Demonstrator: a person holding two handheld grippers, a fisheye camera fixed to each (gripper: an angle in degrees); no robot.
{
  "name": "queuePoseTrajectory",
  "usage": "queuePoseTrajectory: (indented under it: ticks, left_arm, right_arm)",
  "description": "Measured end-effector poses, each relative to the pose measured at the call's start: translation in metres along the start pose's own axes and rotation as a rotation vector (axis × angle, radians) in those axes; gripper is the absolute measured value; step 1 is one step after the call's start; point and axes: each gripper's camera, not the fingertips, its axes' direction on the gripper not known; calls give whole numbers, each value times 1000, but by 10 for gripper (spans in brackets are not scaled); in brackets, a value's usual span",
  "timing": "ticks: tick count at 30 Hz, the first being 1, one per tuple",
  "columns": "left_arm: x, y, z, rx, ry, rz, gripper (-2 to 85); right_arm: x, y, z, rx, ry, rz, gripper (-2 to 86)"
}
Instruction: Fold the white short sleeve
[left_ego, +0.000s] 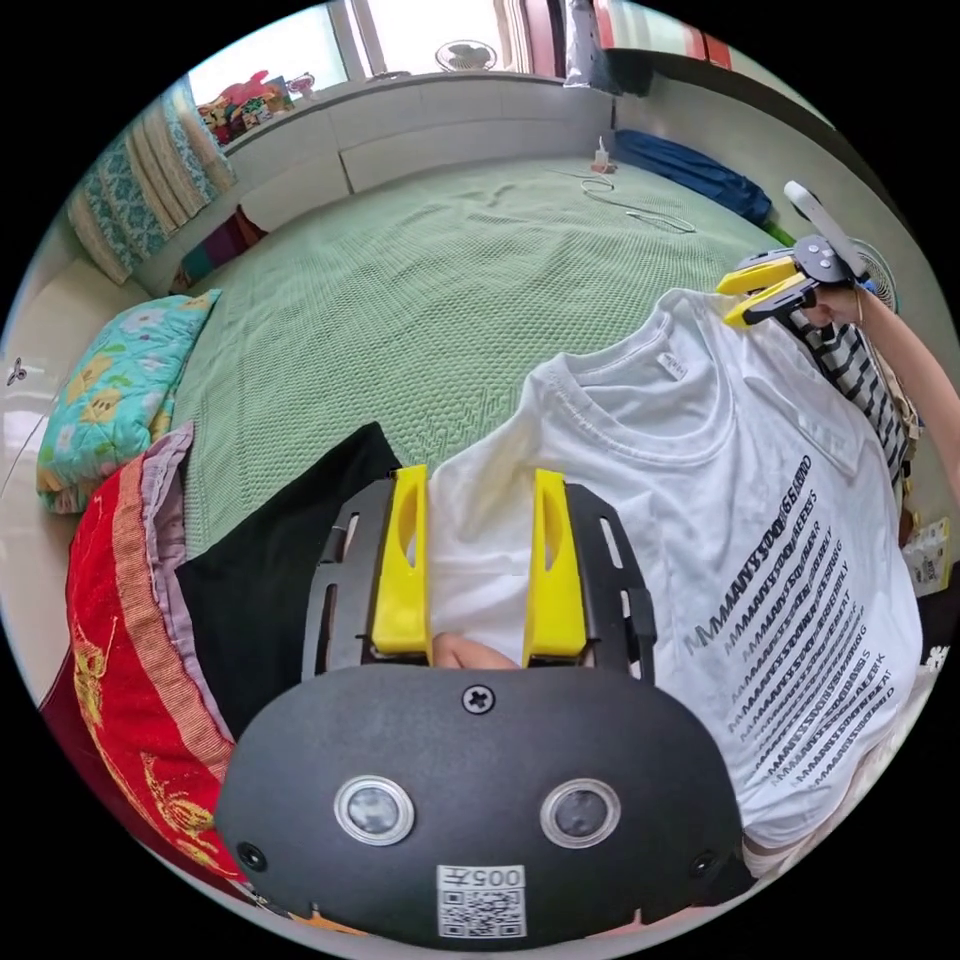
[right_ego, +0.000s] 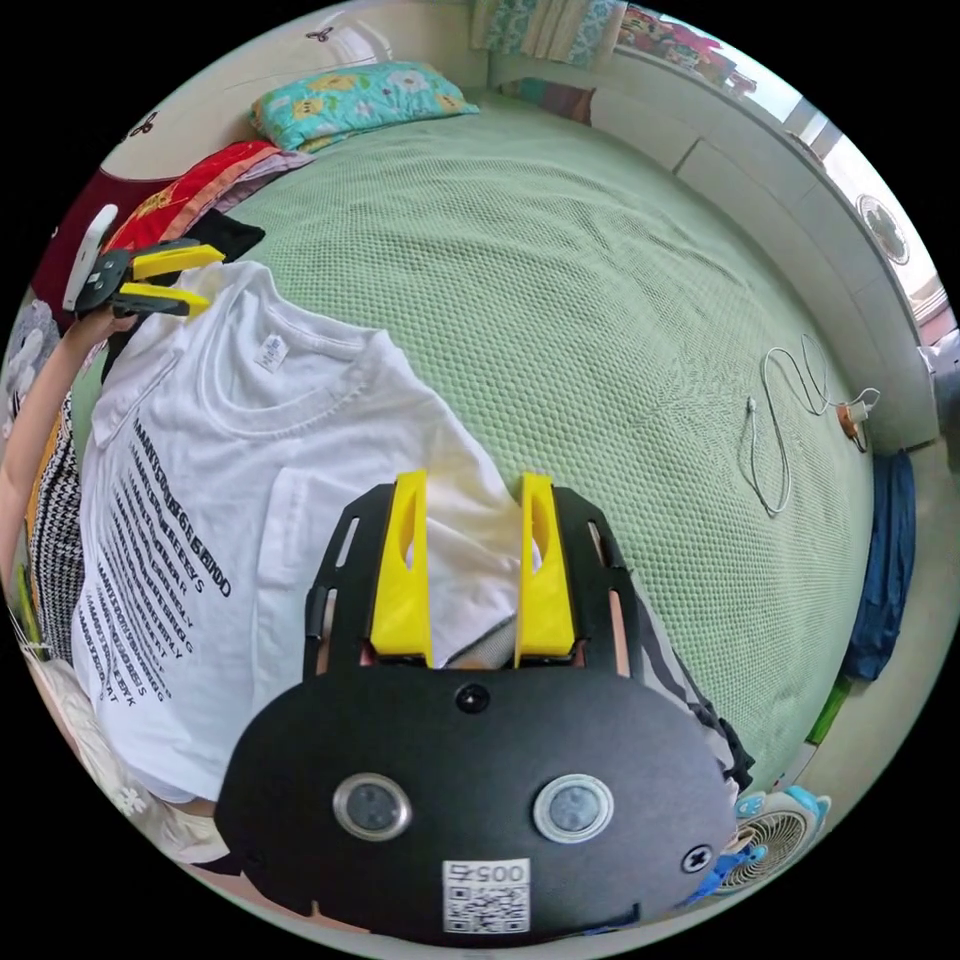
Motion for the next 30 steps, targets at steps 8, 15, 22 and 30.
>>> queuePoseTrajectory:
  ticks: [8, 15, 22, 30]
  left_arm:
    - [15, -9, 9, 15, -7, 29, 48]
    - [-7, -21, -13, 42, 7, -25, 15]
    - [-47, -65, -30, 71, -108, -128, 12]
    - [-72, -73, -3, 13, -130, -235, 15]
  right_arm:
    - [-7, -7, 6, 34, -16, -25, 50]
    - [-20, -15, -16, 111, 33, -22, -15]
    - [-14, -65, -42, 167, 170, 57, -17]
    - [-25, -107, 11, 59, 315, 180, -16]
